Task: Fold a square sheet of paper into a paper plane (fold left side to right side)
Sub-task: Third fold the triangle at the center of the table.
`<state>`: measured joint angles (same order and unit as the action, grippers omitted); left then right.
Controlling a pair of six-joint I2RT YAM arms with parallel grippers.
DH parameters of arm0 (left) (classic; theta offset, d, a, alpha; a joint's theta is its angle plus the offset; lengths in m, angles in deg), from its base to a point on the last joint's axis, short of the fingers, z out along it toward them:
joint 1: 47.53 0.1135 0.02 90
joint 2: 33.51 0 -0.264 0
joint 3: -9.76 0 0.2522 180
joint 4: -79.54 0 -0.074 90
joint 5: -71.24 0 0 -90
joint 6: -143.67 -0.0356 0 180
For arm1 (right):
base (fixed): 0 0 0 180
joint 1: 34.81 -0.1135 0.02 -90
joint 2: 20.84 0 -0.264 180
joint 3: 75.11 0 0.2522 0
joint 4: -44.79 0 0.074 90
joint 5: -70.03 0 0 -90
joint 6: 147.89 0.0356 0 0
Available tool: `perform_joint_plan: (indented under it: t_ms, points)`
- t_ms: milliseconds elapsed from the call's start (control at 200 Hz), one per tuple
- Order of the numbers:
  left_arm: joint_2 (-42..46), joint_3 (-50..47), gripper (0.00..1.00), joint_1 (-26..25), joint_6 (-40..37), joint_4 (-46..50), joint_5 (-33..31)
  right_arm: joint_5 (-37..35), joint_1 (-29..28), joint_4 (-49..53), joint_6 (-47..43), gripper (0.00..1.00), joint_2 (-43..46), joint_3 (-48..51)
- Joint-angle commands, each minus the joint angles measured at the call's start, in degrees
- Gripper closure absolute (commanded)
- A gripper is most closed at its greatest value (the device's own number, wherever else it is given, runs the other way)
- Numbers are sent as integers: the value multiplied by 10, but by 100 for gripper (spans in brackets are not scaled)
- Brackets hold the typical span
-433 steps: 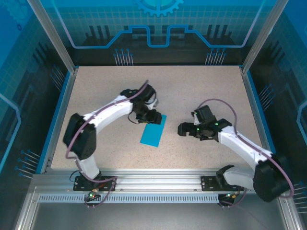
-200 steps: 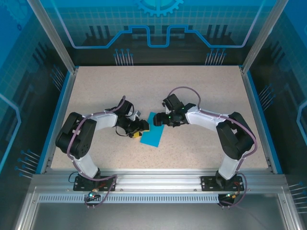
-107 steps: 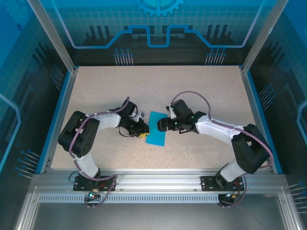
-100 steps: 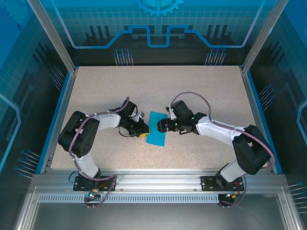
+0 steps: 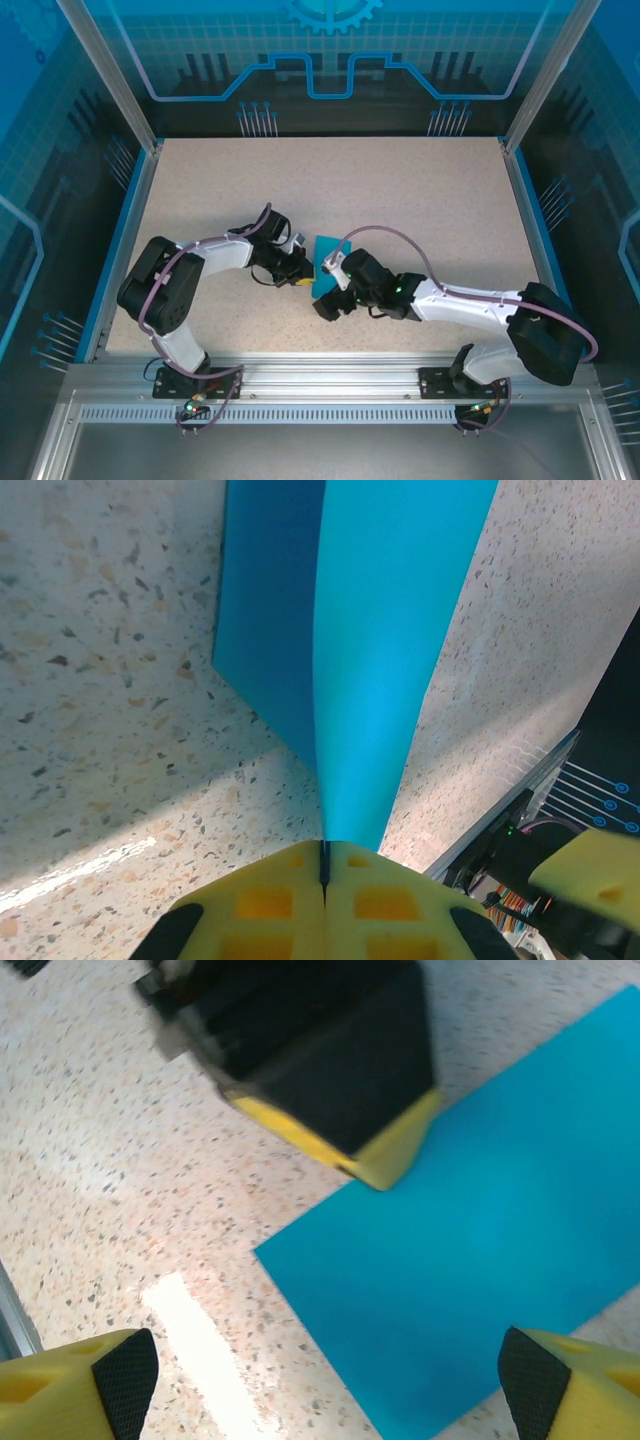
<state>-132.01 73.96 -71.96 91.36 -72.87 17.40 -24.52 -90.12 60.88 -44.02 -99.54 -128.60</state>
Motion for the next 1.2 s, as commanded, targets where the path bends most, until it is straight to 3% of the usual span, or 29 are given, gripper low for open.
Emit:
perform_joint_plan:
  t_ms: [0,395,685,975,1135,1195]
  points:
    - [21,9,96,-4,16,19,24,-52,-33,-15,-57,8,-34,-13]
    - [30,8,97,-6,21,27,31,-114,-67,17,-99,11,-146,-93]
    - [27,12,96,-7,16,35,30,-126,-67,24,-98,35,-160,-103]
    - [21,12,96,-7,13,36,20,-109,-66,40,-100,78,-140,-95]
    - [43,14,90,-6,9,47,1,-93,-65,56,-96,94,-133,-87]
    - [54,15,81,-3,4,57,-8,-86,-64,59,-93,96,-129,-83]
